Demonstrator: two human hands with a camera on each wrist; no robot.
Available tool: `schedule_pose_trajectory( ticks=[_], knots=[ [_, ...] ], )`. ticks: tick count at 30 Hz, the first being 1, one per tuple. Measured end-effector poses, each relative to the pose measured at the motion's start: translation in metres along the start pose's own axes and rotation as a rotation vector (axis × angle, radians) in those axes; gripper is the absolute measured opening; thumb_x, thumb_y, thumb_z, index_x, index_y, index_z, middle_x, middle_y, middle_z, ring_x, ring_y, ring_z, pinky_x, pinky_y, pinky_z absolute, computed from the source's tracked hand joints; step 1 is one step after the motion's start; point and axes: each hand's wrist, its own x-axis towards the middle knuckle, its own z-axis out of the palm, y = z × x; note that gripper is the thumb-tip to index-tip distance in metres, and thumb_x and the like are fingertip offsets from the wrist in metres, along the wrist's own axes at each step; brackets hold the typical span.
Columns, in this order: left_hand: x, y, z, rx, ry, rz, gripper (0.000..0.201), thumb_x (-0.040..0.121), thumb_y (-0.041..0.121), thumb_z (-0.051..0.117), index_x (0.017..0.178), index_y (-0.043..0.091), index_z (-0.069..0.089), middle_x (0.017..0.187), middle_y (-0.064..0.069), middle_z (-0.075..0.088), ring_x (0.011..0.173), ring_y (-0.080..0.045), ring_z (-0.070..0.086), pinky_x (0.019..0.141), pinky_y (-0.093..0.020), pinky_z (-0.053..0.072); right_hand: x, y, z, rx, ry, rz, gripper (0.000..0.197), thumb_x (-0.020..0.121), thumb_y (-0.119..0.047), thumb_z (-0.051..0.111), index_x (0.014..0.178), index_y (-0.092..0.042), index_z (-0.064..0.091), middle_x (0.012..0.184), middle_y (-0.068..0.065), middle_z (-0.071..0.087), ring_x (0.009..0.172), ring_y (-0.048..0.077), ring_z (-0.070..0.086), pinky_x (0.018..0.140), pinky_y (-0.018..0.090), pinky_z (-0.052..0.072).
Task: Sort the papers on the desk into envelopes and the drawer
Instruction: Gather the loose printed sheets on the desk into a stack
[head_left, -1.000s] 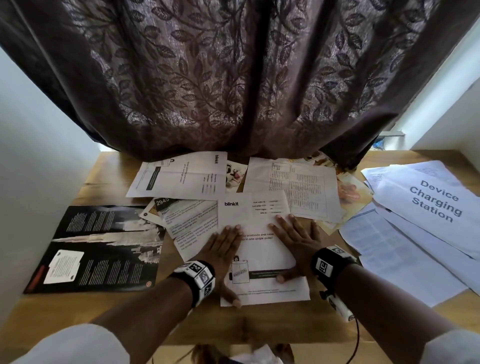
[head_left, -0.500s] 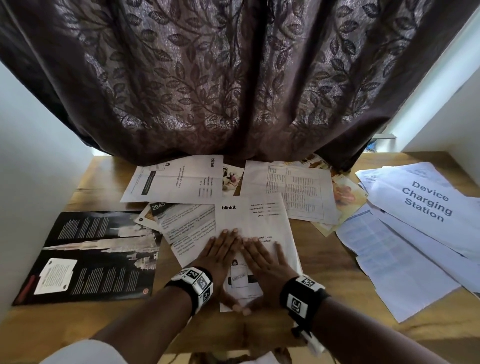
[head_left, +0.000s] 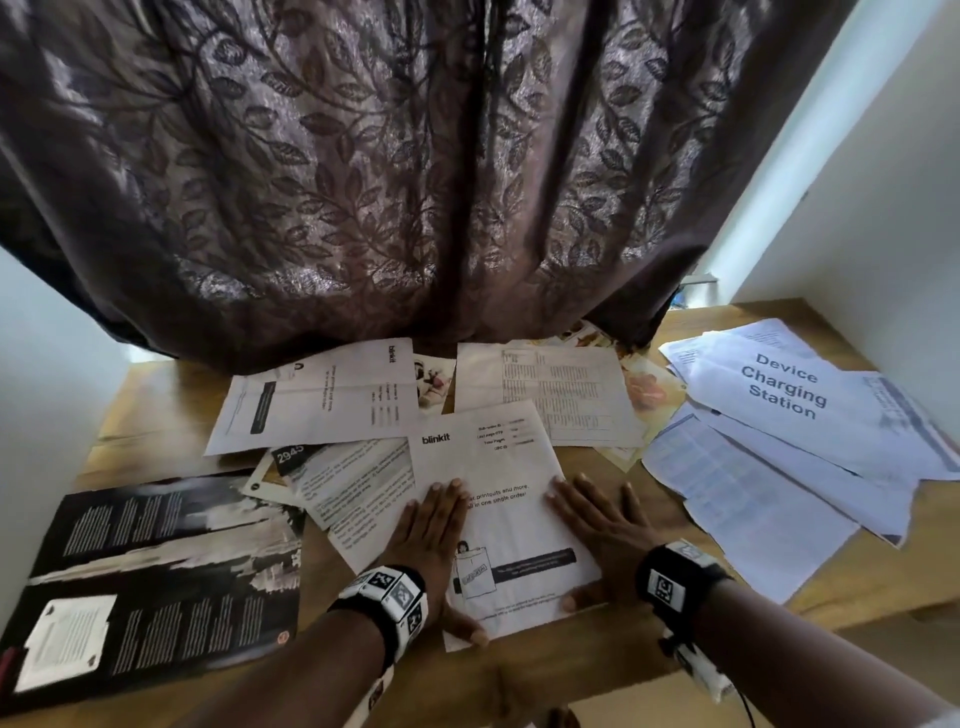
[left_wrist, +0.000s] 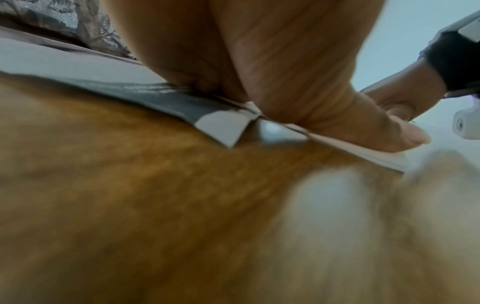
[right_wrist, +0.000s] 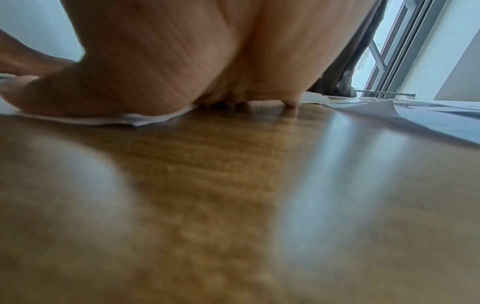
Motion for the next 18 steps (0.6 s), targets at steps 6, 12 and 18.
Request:
schedule_pose_trajectory(
  ticks=[6,12,18],
  knots=[
    [-0.001,0.002,-0.004,-0.007,0.001,0.001,0.164,0.04,0.099,0.057,0.141,0.014,-0.041,0.142,0.004,-0.056,0.129,-0.016,-0.052,0.102,-0.037,-0.036,0.001,-0.007,-0.023,0.139,0.085,0.06,0.105,0.074,-0.087,0.051,0.157,-0.045,0.001,0.167,-0.016,-0.002,0.155,0.017,-0.002,0.121,0.061,0.002],
    [-0.003,0.005,-0.006,-0.006,-0.005,-0.008,0.163,0.041,0.098,0.057,0.141,0.016,-0.042,0.143,0.003,-0.055,0.135,-0.018,-0.047,0.104,-0.036,-0.034,0.047,0.033,-0.077,0.461,0.41,0.412,0.053,0.091,-0.039,0.068,0.14,-0.024,0.054,0.141,0.006,0.054,0.125,0.025,0.054,0.107,0.04,0.047],
    [0.0,0.006,-0.007,0.018,-0.037,-0.017,0.163,0.04,0.1,0.055,0.141,0.014,-0.041,0.144,0.001,-0.054,0.135,-0.022,-0.048,0.114,-0.046,-0.022,0.095,0.085,-0.069,0.561,0.538,0.749,0.076,0.076,-0.052,0.077,0.141,-0.035,0.041,0.145,0.008,0.043,0.13,0.034,0.045,0.104,0.054,0.046]
  ],
)
